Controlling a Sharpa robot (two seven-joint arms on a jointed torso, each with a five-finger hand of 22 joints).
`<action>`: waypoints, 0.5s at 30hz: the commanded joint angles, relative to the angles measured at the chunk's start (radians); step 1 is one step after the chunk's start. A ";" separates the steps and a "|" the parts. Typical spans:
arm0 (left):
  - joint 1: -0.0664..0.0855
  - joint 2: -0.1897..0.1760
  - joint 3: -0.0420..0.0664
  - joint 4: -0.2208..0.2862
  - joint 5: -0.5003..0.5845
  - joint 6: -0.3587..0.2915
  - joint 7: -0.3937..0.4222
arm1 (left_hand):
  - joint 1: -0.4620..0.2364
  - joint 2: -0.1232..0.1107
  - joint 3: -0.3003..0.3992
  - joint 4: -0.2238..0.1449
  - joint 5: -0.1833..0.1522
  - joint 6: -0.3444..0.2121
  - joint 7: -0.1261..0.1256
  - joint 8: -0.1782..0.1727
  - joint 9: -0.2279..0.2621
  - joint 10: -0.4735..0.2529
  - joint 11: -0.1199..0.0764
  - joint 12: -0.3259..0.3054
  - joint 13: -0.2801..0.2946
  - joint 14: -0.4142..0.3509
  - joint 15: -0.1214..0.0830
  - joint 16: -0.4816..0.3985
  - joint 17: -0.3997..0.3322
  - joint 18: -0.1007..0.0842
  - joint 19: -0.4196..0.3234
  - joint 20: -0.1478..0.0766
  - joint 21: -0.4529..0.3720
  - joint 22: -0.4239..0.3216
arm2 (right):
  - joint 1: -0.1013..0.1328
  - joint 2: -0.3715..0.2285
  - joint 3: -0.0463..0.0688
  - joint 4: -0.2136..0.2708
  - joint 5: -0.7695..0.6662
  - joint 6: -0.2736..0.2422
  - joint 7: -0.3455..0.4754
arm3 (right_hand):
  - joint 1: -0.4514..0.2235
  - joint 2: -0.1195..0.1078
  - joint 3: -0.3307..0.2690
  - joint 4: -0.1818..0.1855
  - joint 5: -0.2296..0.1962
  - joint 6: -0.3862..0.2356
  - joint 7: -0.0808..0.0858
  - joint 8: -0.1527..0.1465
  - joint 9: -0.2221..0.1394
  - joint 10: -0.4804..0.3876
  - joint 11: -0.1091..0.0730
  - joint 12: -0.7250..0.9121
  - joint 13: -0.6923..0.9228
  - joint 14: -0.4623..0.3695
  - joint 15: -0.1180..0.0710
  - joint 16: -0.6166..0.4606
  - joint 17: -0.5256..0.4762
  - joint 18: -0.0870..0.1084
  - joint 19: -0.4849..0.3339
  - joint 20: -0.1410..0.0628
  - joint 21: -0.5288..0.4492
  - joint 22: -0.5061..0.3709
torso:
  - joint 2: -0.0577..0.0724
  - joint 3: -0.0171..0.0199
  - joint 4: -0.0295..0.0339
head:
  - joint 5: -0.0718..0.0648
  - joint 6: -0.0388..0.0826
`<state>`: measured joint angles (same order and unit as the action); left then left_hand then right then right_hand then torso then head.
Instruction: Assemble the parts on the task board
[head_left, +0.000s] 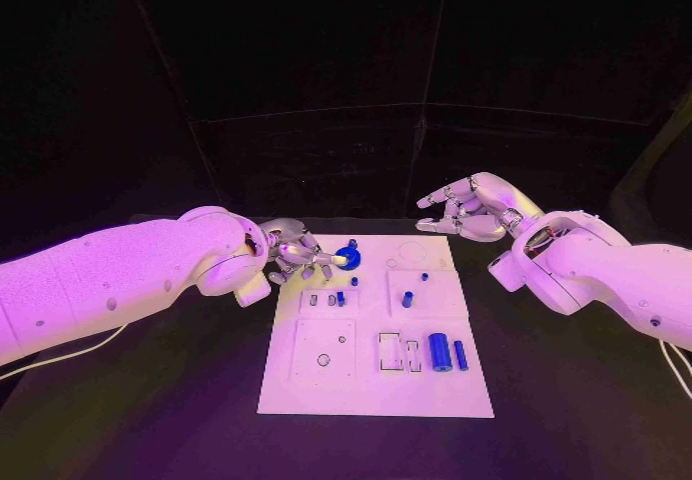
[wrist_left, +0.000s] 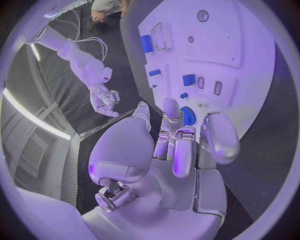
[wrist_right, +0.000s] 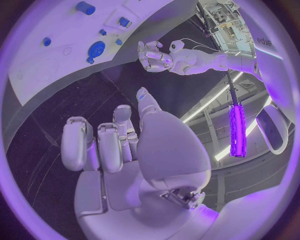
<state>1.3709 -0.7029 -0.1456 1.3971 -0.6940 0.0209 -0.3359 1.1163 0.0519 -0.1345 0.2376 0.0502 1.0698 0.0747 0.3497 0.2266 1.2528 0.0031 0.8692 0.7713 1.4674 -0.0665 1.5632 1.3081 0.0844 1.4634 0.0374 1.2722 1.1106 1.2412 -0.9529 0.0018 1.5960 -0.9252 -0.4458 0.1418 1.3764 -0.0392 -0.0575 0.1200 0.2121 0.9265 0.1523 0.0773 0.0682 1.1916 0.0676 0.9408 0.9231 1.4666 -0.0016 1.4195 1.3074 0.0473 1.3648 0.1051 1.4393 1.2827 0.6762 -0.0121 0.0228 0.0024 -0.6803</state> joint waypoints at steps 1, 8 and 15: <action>0.009 0.040 -0.012 -0.034 -0.136 0.134 -0.199 | 0.001 0.011 -0.022 0.009 -0.002 -0.013 -0.007 0.039 0.028 0.017 -0.008 0.100 0.101 0.103 -0.005 0.008 0.263 -0.015 0.017 -0.005 0.049 0.067 | 0.004 -0.003 0.000 -0.001 0.062 0.038 0.013 | 0.011 -0.002 -0.007 0.000 0.006 0.006 0.001 0.004 0.001 0.003 -0.002 0.003 -0.002 0.045 -0.006 -0.005 0.000 0.020 -0.006 0.000 -0.008 -0.003 | -0.010 0.0054 -0.0021 | 0.005 -0.003; 0.019 0.141 -0.033 -0.119 -0.166 0.153 -0.267 | -0.022 0.017 -0.082 0.043 -0.002 -0.042 -0.021 0.140 0.112 0.032 -0.022 0.217 0.218 0.103 -0.016 0.008 0.263 -0.028 0.030 -0.013 0.110 0.155 | 0.006 0.001 0.000 -0.003 0.065 0.049 0.000 | 0.011 -0.001 -0.012 0.000 0.010 0.006 0.001 0.003 0.000 -0.002 -0.003 -0.008 -0.014 0.041 -0.007 -0.015 -0.015 0.023 -0.017 -0.001 -0.015 -0.018 | -0.012 0.0080 -0.0021 | 0.011 -0.003; 0.020 0.204 -0.036 -0.175 -0.180 0.173 -0.283 | -0.026 0.023 -0.102 0.046 -0.003 -0.059 -0.025 0.172 0.143 0.035 -0.024 0.238 0.242 0.103 -0.019 0.008 0.263 -0.032 0.033 -0.017 0.126 0.178 | 0.006 0.009 0.000 -0.012 0.065 0.053 -0.006 | 0.012 0.000 -0.016 0.001 0.013 0.006 0.001 0.002 0.000 -0.005 -0.003 -0.013 -0.020 0.040 -0.007 -0.021 -0.021 0.025 -0.021 -0.001 -0.019 -0.024 | -0.009 0.0061 -0.0045 | 0.015 -0.004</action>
<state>1.3891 -0.5044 -0.1821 1.2289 -0.8390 0.1540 -0.5788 1.0971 0.0711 -0.2297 0.2843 0.0502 1.0193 0.0496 0.5167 0.3668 1.2831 -0.0197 1.1042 1.0110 1.4667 -0.0766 1.5677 1.3080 0.0688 1.4643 0.0287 1.3925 1.2859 1.2453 -0.9451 0.0014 1.5846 -0.8723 -0.4083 0.1376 1.3764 -0.0392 -0.0683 0.1198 0.2213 0.9264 0.1523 0.0773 0.0680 1.1916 0.0677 0.9313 0.9038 1.4666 -0.0016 1.4055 1.2872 0.0624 1.3504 0.1050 1.4269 1.2594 0.6651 -0.0046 0.0192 0.0160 -0.6835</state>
